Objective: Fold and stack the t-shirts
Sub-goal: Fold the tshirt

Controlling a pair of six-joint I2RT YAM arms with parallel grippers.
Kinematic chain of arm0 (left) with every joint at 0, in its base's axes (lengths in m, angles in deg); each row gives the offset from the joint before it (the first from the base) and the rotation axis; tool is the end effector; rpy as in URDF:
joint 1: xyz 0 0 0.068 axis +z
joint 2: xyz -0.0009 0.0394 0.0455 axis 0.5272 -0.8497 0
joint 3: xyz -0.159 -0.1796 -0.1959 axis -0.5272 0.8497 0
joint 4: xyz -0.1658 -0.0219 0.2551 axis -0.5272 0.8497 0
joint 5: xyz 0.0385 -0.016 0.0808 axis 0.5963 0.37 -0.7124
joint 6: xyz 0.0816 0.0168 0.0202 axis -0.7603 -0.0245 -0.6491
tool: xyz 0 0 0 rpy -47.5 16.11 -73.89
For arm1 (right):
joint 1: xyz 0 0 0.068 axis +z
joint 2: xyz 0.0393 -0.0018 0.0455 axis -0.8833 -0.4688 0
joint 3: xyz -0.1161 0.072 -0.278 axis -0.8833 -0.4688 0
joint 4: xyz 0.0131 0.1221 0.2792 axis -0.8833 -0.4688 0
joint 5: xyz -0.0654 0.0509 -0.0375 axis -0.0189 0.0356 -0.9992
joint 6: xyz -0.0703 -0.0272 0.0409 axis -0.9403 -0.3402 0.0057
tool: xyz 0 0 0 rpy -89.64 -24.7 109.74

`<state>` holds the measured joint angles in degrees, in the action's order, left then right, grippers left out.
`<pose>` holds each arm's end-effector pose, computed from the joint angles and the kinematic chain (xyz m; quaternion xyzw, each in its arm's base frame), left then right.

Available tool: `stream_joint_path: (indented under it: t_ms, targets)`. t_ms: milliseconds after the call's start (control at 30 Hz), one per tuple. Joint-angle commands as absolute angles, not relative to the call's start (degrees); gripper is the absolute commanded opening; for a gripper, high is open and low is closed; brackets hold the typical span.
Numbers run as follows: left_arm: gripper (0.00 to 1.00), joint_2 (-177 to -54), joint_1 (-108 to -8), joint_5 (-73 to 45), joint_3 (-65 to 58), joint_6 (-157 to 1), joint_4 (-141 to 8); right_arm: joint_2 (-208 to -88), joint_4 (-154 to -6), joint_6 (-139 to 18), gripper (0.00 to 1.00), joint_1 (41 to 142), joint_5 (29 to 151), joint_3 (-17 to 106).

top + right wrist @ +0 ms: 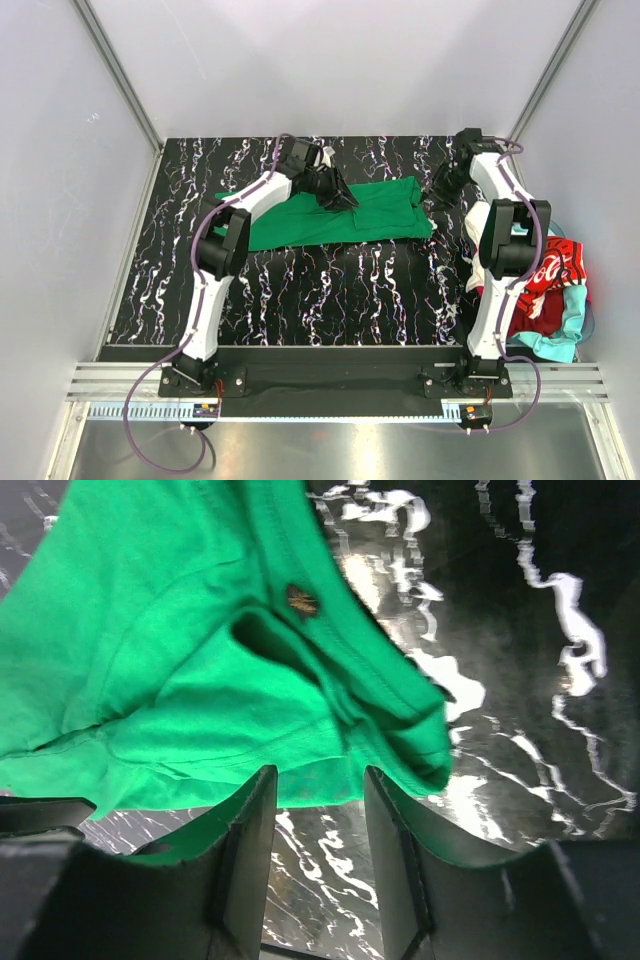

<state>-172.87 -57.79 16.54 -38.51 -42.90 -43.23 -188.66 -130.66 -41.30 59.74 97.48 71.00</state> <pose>0.5223 -0.3071 0.1706 -0.0328 0.8841 -0.4554 0.0998 0.5222 -0.0008 0.1925 0.2191 0.9521 0.1651 0.1353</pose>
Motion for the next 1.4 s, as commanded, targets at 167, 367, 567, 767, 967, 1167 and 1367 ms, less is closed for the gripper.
stream_joint_path:
  t_ms: [167, 367, 567, 767, 967, 1167, 1367]
  targets:
    - [0.43, -156.93, -56.25, -4.03, -36.72, -58.18, -33.63, -188.89, -127.85, -21.47, 0.53, 70.46, 88.88, 72.97]
    - [0.44, -142.95, -52.30, -12.58, -24.08, -65.66, -26.84, -195.55, -125.38, -11.34, 0.58, 73.90, 79.93, 73.82]
    - [0.49, -131.51, -49.40, -17.32, -10.80, -70.49, -25.61, -206.36, -128.37, -16.94, 0.63, 72.94, 70.33, 85.40]
    - [0.50, -137.82, -48.69, -19.44, -11.75, -75.34, -22.44, -217.79, -128.81, -34.50, 0.66, 71.97, 76.10, 108.40]
    - [0.48, -147.05, -48.69, -20.49, -14.29, -73.23, -27.12, -215.90, -133.82, -39.46, 0.86, 72.15, 74.47, 119.29]
    - [0.47, -155.05, -49.13, -22.16, -16.41, -73.06, -24.13, -197.18, -132.24, -39.02, 1.00, 72.15, 75.76, 100.93]
    - [0.46, -158.75, -52.64, -18.83, -15.45, -67.70, -20.52, -187.23, -133.11, -40.95, 1.00, 72.50, 79.10, 89.32]
